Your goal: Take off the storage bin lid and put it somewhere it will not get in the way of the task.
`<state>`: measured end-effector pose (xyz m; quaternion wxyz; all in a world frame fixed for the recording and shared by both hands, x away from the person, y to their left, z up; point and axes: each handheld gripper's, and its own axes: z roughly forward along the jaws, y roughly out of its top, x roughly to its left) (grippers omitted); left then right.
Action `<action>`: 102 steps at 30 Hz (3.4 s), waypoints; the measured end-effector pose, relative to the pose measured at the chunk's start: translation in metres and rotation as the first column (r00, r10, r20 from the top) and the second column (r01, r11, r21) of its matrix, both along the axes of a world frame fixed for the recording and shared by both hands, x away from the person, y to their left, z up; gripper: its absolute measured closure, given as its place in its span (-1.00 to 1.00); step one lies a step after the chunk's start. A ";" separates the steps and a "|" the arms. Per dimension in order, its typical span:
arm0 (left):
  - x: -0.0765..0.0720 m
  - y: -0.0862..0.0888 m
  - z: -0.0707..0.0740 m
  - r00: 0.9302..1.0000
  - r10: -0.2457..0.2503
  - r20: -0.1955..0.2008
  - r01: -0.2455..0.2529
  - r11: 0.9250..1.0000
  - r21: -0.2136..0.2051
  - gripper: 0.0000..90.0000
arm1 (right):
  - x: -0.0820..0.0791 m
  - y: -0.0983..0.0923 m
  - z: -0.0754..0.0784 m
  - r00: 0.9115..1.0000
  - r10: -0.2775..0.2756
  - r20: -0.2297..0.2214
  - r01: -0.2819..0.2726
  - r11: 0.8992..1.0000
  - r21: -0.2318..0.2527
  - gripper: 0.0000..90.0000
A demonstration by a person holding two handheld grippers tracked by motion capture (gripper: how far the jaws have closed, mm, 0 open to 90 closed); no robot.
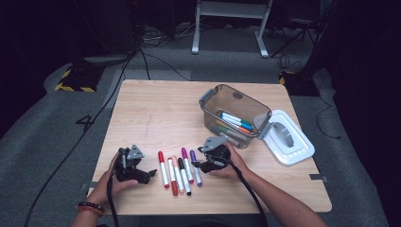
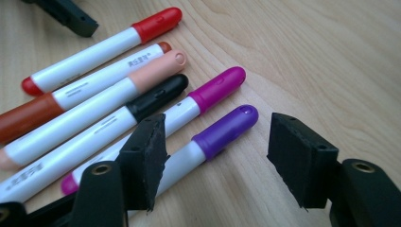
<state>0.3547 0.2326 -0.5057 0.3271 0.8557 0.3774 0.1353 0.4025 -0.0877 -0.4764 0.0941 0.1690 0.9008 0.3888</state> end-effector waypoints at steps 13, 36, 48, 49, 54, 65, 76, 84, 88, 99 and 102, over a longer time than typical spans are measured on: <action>0.000 0.000 0.000 1.000 0.000 0.000 0.000 1.000 0.000 -0.99 | 0.018 -0.010 -0.016 0.994 -0.094 -0.058 0.091 0.995 -0.050 0.26; 0.000 0.000 0.000 1.000 0.000 0.005 0.000 1.000 0.007 -0.99 | 0.006 -0.048 0.007 0.998 -0.067 -0.005 0.067 0.998 0.006 0.67; 0.000 0.000 0.000 1.000 0.001 0.000 -0.001 1.000 0.001 -0.99 | -0.008 -0.082 0.068 0.996 -0.077 0.050 0.068 0.985 0.159 0.67; 0.000 0.000 0.000 1.000 0.000 0.002 0.000 1.000 0.005 -0.99 | -0.009 -0.084 0.073 0.995 -0.078 0.061 0.067 0.984 0.162 0.67; 0.000 0.000 0.000 1.000 0.001 0.000 -0.001 1.000 0.002 -0.99 | -0.013 -0.095 0.103 0.990 -0.092 0.111 0.071 0.981 0.183 0.67; 0.000 0.000 0.000 1.000 0.001 0.001 -0.001 1.000 0.001 -0.99 | 0.003 -0.107 0.157 0.975 -0.140 0.172 0.107 0.976 0.191 0.67; 0.000 0.000 0.000 1.000 -0.001 0.000 0.001 1.000 0.000 -0.99 | 0.048 -0.101 0.165 0.968 -0.182 0.171 0.158 0.977 0.147 0.67; 0.001 0.000 0.000 1.000 -0.006 -0.002 0.006 1.000 -0.001 -1.00 | 0.081 -0.097 0.155 0.970 -0.201 0.140 0.190 0.978 0.091 0.67; 0.002 0.000 0.000 1.000 -0.012 0.000 0.012 1.000 0.003 -1.00 | 0.095 -0.094 0.145 0.974 -0.200 0.107 0.195 0.979 0.050 0.67; 0.002 0.000 0.000 1.000 -0.010 -0.002 0.010 1.000 -0.001 -1.00 | 0.128 -0.093 0.106 0.975 -0.220 -0.020 0.215 0.967 -0.134 0.67; 0.002 0.000 0.000 1.000 -0.010 -0.003 0.010 1.000 -0.002 -1.00 | 0.129 -0.089 0.099 0.978 -0.205 -0.045 0.193 0.963 -0.187 0.67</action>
